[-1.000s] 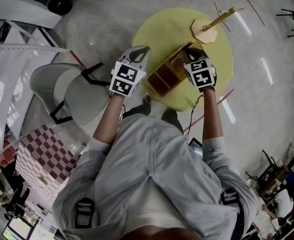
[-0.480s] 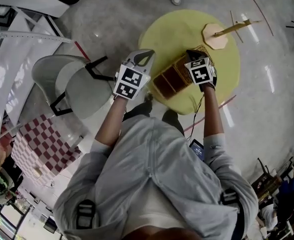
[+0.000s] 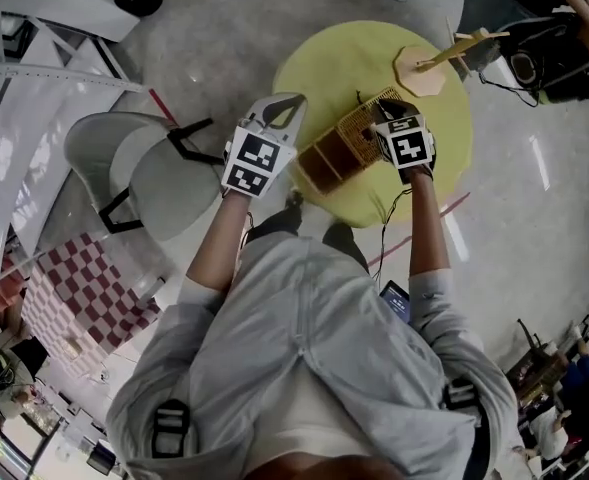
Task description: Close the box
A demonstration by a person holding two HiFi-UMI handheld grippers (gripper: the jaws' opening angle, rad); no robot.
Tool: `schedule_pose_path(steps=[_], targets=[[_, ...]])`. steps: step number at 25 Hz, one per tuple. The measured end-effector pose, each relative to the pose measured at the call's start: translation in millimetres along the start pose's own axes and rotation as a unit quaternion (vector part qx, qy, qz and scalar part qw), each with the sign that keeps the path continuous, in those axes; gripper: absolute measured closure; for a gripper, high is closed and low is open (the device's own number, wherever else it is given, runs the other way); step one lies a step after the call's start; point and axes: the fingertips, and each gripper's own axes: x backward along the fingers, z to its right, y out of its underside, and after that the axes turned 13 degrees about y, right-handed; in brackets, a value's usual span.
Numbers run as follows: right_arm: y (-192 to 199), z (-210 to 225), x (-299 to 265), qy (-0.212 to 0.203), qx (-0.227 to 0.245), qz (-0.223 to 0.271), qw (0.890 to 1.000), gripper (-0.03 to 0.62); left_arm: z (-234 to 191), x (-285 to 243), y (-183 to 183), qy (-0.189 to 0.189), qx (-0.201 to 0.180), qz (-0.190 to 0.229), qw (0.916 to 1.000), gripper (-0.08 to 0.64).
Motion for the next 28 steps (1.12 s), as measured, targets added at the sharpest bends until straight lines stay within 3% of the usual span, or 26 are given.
schedule_pose_path(steps=[9, 19, 28], targets=[[-29.8, 70.4, 99.4, 0.089, -0.035, 0.089, 0.991, 0.558, 12.6, 1.6, -67.1, -0.012, -0.048, 0.043, 0.9979, 0.531], [-53.4, 130.3, 230.3, 0.184, -0.05, 0.193, 0.963, 0.566, 57.1, 5.7, -153.2, 0.006, -0.108, 0.105, 0.9886, 0.531], [-50.2, 151.1, 317.0, 0.232, -0.054, 0.245, 0.94, 0.568, 105.1, 14.4, -205.5, 0.03, -0.146, 0.149, 0.9776, 0.531]])
